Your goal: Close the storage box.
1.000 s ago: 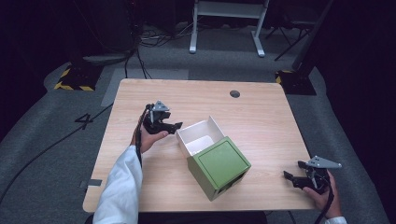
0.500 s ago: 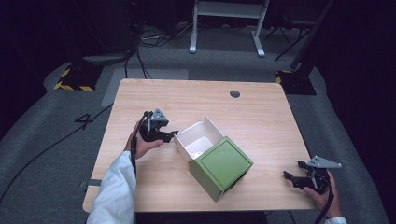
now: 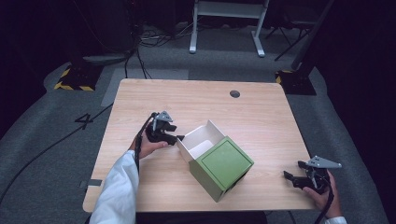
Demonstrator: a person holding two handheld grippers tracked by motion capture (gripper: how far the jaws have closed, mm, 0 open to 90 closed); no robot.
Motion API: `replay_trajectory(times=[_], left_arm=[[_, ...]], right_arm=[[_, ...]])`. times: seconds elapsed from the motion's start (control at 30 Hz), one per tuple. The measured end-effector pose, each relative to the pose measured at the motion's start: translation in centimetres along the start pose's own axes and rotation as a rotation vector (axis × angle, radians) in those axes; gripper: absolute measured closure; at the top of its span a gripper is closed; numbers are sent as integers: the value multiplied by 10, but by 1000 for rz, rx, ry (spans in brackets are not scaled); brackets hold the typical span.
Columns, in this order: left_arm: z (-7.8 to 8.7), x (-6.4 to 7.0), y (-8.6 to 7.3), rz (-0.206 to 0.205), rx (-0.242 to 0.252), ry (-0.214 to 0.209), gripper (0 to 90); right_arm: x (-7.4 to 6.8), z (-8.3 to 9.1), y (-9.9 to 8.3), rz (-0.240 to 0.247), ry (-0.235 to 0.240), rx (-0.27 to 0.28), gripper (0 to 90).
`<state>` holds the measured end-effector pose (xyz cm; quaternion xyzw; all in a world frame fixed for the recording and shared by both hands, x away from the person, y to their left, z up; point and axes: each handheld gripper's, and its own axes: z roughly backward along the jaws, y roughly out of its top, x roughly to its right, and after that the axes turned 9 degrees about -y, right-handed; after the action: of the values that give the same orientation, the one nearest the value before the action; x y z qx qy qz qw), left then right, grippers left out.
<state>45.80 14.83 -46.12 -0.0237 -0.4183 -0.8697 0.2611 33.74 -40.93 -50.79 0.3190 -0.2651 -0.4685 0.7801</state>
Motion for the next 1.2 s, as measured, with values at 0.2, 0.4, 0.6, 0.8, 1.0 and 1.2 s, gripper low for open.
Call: replay_trajectory(times=[0.2, 0.4, 0.6, 0.8, 1.0, 1.2], left_arm=[[-7, 14, 0, -10, -11, -34, 468], [-13, 28, 0, -31, -18, -57, 469], [-20, 37, 0, -37, -19, -97, 464], [-26, 47, 0, -52, -25, -121, 461], [-28, 58, -1, -66, -24, -101, 447], [-28, 65, -2, -74, -22, -84, 436]], right_arm=[[0, 0, 0, 0, 0, 0, 160], [0, 0, 0, 1, 0, 0, 160], [0, 0, 0, 1, 0, 0, 160], [0, 0, 0, 1, 0, 0, 160], [0, 0, 0, 2, -1, 0, 160], [0, 0, 0, 1, 0, 0, 160]])
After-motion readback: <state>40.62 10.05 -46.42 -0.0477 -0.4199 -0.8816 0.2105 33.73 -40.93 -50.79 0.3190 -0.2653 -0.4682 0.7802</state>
